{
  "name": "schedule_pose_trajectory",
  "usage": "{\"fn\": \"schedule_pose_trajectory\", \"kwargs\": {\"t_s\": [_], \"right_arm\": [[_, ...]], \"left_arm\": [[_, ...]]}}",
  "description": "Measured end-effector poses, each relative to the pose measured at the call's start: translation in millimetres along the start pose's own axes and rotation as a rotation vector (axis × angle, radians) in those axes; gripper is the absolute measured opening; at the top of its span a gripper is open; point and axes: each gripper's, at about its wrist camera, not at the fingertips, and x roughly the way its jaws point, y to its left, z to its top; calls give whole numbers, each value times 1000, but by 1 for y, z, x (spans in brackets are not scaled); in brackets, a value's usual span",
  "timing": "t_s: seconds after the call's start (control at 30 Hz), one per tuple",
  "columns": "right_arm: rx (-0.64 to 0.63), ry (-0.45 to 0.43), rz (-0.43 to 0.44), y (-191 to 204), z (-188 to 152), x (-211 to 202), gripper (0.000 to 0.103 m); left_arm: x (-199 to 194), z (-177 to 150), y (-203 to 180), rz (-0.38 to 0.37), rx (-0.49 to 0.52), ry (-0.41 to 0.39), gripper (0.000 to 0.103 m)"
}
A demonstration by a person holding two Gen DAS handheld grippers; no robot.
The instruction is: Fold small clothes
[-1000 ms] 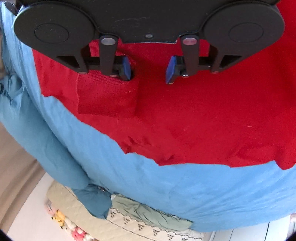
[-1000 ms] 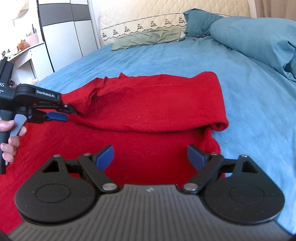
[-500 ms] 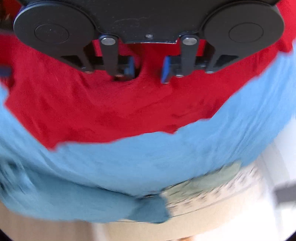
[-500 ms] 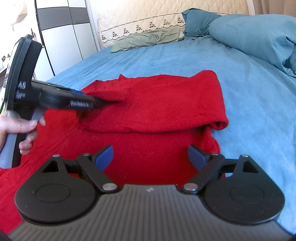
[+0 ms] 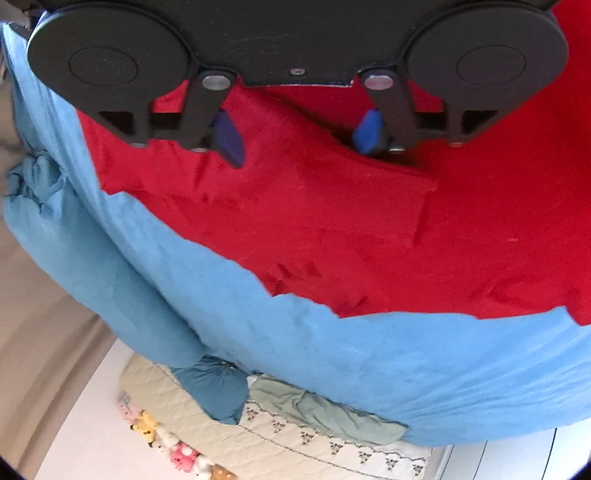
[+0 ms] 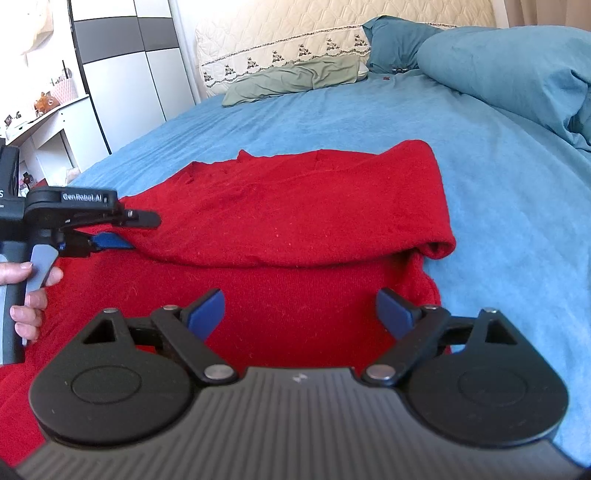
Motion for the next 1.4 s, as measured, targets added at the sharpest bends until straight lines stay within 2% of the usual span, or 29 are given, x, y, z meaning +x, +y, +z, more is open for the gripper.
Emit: {"fn": "schedule_pose_trajectory", "kwargs": {"t_s": [0.1, 0.13, 0.17, 0.2, 0.23, 0.37, 0.53, 0.63, 0.8, 0.93, 1.1, 1.3, 1.33, 1.37, 1.4], "right_arm": [[-4, -1, 7, 0, 0, 0, 103], [-6, -2, 11, 1, 1, -1, 103], [-9, -3, 16, 1, 1, -1, 103], [-13, -5, 20, 2, 1, -1, 103], [-15, -5, 25, 2, 2, 0, 103], [-36, -5, 39, 7, 9, 8, 103], [-57, -23, 23, 15, 30, 29, 103], [-2, 9, 45, 12, 40, 48, 103], [63, 10, -72, 0, 38, 55, 103], [91, 8, -67, -14, 30, 47, 103], [56, 6, -88, -10, 29, 44, 103], [-26, 37, -110, -6, 25, 33, 103], [-46, 35, -116, -4, 26, 27, 103], [-66, 16, -113, 0, 26, 18, 103], [-86, -11, -105, 3, 27, 11, 103]], "left_arm": [[1, 5, -3, 20, -5, -14, 70], [3, 7, -1, 33, -11, -23, 57], [4, 9, -1, 53, -15, -22, 28], [6, 11, 0, 71, -14, -13, 11], [5, 13, 2, 79, -14, -12, 4], [-13, 27, 2, 78, 16, -107, 4], [-49, 49, 13, 140, 36, -250, 4], [-60, 49, 34, 184, 26, -287, 4], [-53, 35, 73, 218, -50, -252, 4], [-48, 22, 92, 216, -94, -216, 5], [-53, 8, 101, 224, -119, -172, 9], [-85, -2, 104, 298, -100, -121, 19], [-94, -2, 101, 319, -82, -122, 24], [-102, -1, 97, 324, -61, -133, 37], [-111, 0, 92, 312, -35, -157, 46]]}}
